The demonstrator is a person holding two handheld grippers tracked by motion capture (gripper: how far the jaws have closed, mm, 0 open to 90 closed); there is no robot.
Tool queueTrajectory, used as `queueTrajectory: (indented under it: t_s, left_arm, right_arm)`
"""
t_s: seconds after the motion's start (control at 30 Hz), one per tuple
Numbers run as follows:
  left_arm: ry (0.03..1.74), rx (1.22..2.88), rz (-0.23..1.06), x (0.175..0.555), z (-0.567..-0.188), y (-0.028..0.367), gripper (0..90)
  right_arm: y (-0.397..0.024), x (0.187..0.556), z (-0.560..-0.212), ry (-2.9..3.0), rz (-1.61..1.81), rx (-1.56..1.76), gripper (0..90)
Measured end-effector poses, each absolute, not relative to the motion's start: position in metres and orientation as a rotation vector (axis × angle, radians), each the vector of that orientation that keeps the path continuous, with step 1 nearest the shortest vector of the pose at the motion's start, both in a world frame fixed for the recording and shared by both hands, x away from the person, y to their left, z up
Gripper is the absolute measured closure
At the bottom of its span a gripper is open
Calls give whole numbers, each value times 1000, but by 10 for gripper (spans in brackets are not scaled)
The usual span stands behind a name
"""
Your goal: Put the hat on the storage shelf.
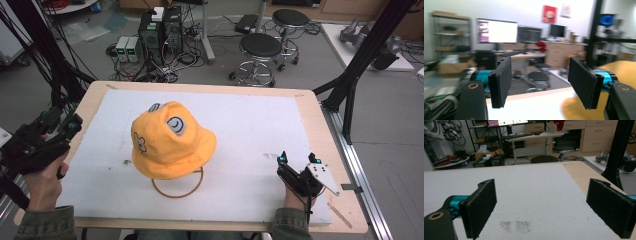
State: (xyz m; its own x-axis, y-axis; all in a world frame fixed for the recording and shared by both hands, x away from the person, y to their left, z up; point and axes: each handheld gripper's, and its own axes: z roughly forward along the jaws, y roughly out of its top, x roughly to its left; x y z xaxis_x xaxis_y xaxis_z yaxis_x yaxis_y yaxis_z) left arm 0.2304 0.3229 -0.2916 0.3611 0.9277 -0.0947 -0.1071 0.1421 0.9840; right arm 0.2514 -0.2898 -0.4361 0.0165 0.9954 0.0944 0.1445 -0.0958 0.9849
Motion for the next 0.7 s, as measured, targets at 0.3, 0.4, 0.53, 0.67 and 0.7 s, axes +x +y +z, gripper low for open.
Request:
queueTrajectory:
  t_s: [0.3, 0.4, 0.53, 0.67, 0.7]
  left_arm:
    - [1137, 1052, 942, 249, -343, 349, 338]
    - [1203, 1060, 938, 256, -359, 356, 329]
    - [1274, 1062, 931, 259, -379, 365, 325]
    - [1328, 1079, 959, 258, -401, 369, 306]
    - [1328, 1079, 959, 258, -401, 369, 301]
  right_arm:
    - [-290, 251, -436, 1255, 1191, 1390, 84]
    - [-290, 251, -436, 1253, 1194, 1395, 84]
    - [-291, 250, -436, 1252, 1195, 1399, 84]
    - [-292, 250, -436, 1245, 1197, 1403, 84]
    - [-292, 250, -436, 1244, 1199, 1404, 84]
